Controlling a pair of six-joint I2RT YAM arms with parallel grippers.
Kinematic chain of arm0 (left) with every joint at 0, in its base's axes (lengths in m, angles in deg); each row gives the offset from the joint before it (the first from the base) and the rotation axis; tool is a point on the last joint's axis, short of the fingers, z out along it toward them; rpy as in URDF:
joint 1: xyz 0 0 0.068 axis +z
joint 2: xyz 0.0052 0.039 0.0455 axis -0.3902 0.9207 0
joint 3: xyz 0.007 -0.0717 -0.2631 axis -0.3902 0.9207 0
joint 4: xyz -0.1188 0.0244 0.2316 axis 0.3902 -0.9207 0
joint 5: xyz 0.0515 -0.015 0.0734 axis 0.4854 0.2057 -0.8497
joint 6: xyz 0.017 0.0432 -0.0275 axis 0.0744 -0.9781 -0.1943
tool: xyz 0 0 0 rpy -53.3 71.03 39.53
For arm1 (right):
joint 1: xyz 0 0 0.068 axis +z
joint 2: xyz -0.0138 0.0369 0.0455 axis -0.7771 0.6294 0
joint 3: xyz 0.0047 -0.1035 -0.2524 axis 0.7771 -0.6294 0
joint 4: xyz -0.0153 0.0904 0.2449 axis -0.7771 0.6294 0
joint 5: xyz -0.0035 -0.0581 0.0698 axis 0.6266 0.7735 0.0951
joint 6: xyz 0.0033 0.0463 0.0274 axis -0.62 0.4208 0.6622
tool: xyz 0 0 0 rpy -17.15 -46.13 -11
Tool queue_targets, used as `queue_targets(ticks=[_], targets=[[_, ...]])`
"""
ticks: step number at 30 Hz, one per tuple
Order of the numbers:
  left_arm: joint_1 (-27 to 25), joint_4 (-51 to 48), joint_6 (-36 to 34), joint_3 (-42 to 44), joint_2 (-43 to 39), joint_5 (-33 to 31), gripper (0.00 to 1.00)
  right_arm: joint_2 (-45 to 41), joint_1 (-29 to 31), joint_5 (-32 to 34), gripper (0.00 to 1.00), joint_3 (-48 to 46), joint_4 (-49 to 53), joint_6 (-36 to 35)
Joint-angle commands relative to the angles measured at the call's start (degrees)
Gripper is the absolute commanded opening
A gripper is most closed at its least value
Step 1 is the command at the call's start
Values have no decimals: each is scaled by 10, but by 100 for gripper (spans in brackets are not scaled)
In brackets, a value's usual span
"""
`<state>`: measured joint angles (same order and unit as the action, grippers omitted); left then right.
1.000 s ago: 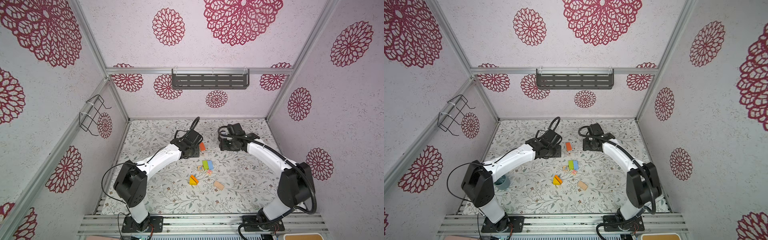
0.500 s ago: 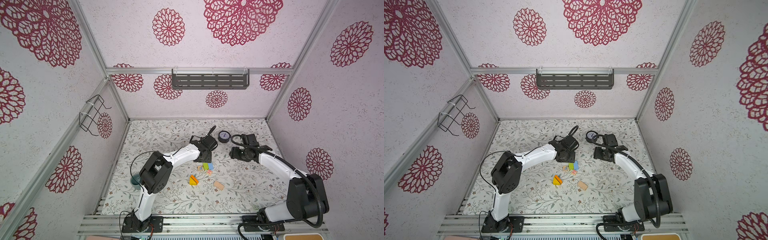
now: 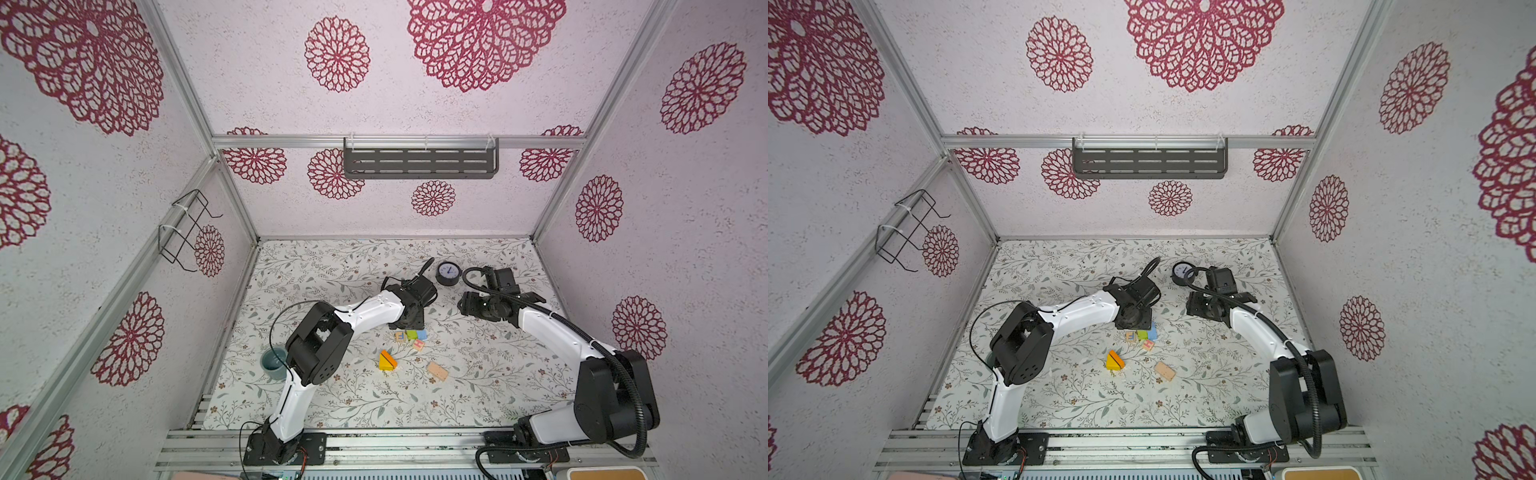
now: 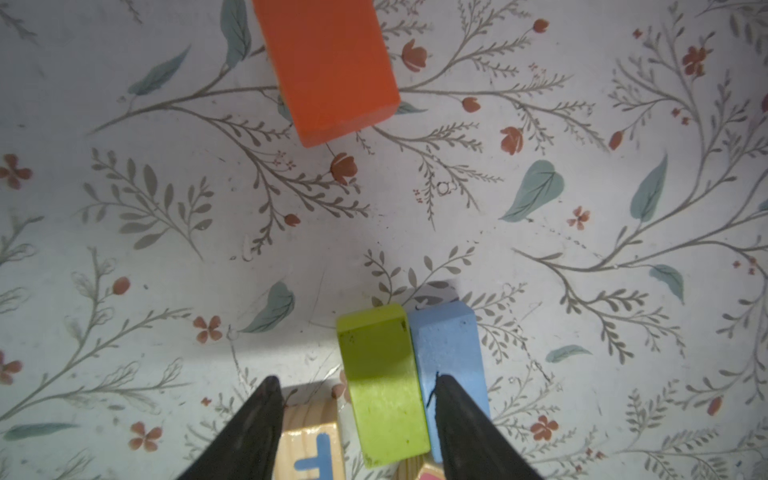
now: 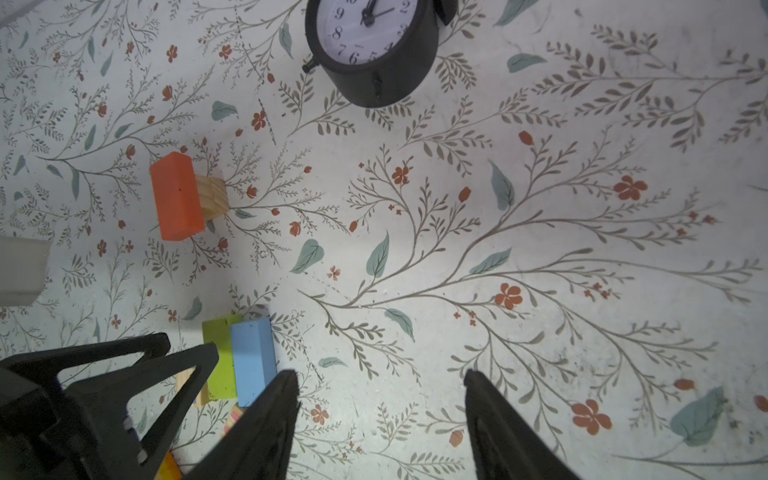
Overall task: Build the wood block tower
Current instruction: 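Lower the left gripper and close it on the green block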
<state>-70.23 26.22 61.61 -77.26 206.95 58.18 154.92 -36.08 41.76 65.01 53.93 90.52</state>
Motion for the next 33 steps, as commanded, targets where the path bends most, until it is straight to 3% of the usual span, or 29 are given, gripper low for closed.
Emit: queue_targets(ticks=[1, 23, 28, 33], targets=[[-5, -15, 10, -10, 16, -15, 61, -25, -3, -2, 67, -1, -6, 8], [-10, -31, 12, -40, 51, -16, 67, -26, -4, -4, 67, -4, -6, 6], [-10, -34, 11, -36, 50, -21, 63, -25, -3, -5, 67, -2, -6, 6], [-10, -35, 9, -30, 46, -25, 53, -25, -4, -5, 67, -2, -7, 6]])
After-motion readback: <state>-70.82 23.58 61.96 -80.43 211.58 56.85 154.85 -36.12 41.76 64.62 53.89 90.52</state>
